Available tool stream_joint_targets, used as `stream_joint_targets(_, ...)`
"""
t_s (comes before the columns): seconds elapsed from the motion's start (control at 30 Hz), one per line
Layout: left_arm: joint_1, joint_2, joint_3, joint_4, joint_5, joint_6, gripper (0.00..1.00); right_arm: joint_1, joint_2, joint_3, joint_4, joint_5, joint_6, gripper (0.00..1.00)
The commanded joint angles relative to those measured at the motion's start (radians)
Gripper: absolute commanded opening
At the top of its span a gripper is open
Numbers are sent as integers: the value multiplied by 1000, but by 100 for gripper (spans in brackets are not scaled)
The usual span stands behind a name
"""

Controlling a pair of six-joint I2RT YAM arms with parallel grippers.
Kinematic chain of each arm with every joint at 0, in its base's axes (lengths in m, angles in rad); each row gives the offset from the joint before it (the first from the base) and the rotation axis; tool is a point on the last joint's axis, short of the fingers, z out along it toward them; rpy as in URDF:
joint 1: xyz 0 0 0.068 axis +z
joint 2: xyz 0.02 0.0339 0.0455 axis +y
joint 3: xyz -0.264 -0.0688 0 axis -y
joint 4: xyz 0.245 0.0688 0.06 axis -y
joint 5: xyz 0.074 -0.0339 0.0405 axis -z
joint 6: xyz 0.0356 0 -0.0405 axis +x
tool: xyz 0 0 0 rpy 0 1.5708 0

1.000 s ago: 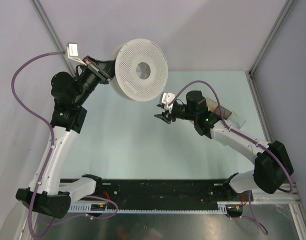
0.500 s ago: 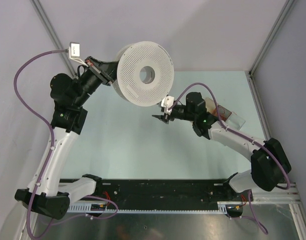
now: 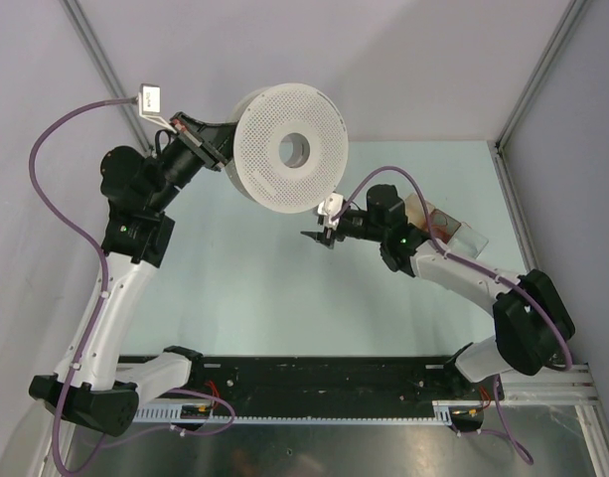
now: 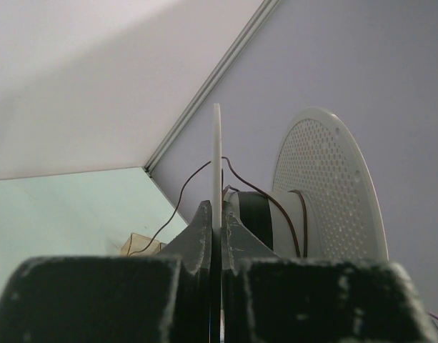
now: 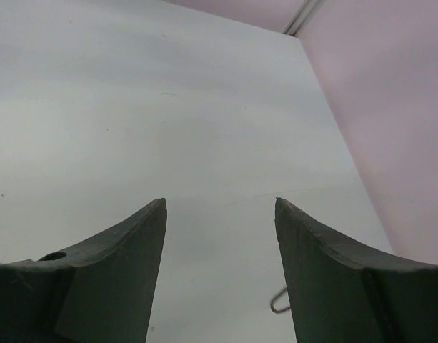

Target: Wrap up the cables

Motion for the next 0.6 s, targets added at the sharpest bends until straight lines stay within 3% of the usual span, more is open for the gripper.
stream_joint_targets(0.0,-8,-22,43,98,1,-25,0,4,-69,-6,71,14,10,67)
stream_joint_targets(0.57,-13,-32,33,97,3,-16,0,-18,-54,-6,87,86,3,73)
